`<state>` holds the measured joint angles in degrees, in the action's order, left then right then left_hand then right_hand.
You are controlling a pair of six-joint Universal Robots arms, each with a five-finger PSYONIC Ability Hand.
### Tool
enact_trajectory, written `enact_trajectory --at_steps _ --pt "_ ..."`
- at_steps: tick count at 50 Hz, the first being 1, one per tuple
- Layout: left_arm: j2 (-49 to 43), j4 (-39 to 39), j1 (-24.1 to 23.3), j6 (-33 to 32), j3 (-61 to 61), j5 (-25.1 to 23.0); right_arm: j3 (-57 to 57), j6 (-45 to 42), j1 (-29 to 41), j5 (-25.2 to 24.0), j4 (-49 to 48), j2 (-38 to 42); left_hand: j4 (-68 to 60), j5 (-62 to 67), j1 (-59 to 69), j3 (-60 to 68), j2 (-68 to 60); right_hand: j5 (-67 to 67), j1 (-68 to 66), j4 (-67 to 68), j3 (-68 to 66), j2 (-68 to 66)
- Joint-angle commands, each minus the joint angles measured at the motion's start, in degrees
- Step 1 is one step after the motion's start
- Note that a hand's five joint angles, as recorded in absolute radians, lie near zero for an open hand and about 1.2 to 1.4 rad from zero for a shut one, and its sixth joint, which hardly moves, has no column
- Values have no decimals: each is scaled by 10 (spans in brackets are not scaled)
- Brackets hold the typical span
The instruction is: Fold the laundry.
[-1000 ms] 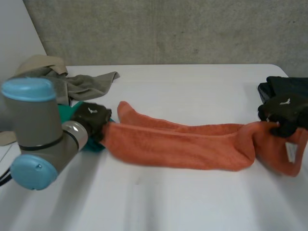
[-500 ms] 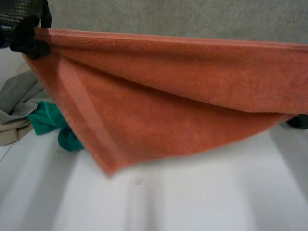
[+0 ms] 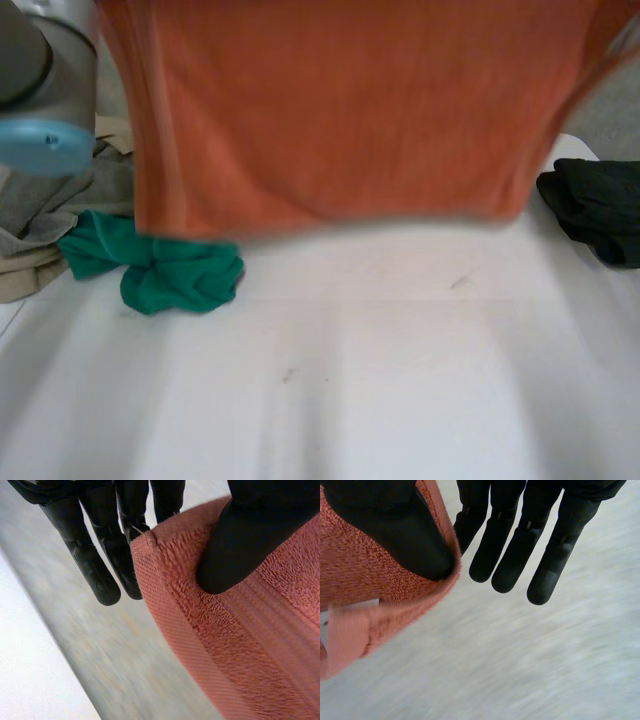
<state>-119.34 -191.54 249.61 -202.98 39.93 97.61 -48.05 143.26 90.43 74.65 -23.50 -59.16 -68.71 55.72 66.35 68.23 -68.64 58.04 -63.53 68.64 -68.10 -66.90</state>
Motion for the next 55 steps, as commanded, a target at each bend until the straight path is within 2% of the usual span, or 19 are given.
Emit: enact_trajectory --at_steps 1,6,11,15,16,21,25,29,34,38,39,41,42,43,47,49,51,55 --pt "21 -53 -5 9 3 1 -44 141 -9 -7 -200 -25 -113 143 136 118 -114 120 -165 114 -119 -131" --pt "33 -45 -2 10 66 0 -49 139 -5 -31 -146 -13 -113 143 136 118 -114 120 -165 114 -119 -131" --pt "53 -92 5 22 153 -1 -68 139 -7 -39 -115 0 -113 143 136 118 -114 120 -165 114 -119 -131" --pt "67 -113 2 41 246 -19 -115 134 -8 -50 -62 8 -113 143 136 118 -114 120 -165 114 -119 -131" --pt "68 -119 -1 48 287 -35 -140 128 -7 -62 -40 14 -113 143 136 118 -114 120 -165 114 -119 -131" --pt "58 -145 -11 54 404 -81 -217 76 -8 -92 10 31 -113 143 136 118 -114 120 -165 114 -119 -131" --pt "34 -165 -15 38 472 -77 -268 27 -11 -91 39 35 -113 143 136 118 -114 120 -165 114 -119 -131" --pt "33 -152 -15 5 523 -65 -299 -16 -26 -94 101 24 -113 143 136 118 -114 120 -165 114 -119 -131" --pt "71 -73 -13 -23 570 -66 -313 -62 -42 -94 214 -8 -113 143 136 118 -114 120 -165 114 -119 -131" --pt "121 46 -11 -50 595 -63 -321 -121 -62 -91 335 -40 -113 143 136 118 -114 120 -165 114 -119 -131" --pt "144 103 -9 -66 603 -61 -325 -154 -72 -88 389 -54 -113 143 136 118 -114 120 -165 114 -119 -131" --pt "166 164 -4 -83 609 -59 -332 -189 -84 -83 446 -68 -113 143 136 118 -114 120 -165 114 -119 -131" --pt "177 195 -1 -93 611 -59 -337 -213 -90 -79 479 -74 -113 143 136 118 -114 120 -165 114 -119 -131" --pt "197 257 6 -111 615 -58 -349 -256 -101 -63 531 -86 -113 143 136 118 -114 120 -165 114 -119 -131" --pt "236 376 31 -146 616 -61 -382 -374 -127 -32 625 -121 -113 143 136 118 -114 120 -165 114 -119 -131" --pt "247 396 38 -153 612 -73 -388 -403 -131 -35 624 -133 -113 143 136 118 -114 120 -165 114 -119 -131" --pt "253 398 38 -159 603 -97 -391 -392 -124 -49 612 -142 -113 143 136 118 -114 120 -165 114 -119 -131" --pt "231 355 26 -155 568 -115 -377 -371 -97 -61 589 -135 -113 143 136 118 -114 120 -165 114 -119 -131"
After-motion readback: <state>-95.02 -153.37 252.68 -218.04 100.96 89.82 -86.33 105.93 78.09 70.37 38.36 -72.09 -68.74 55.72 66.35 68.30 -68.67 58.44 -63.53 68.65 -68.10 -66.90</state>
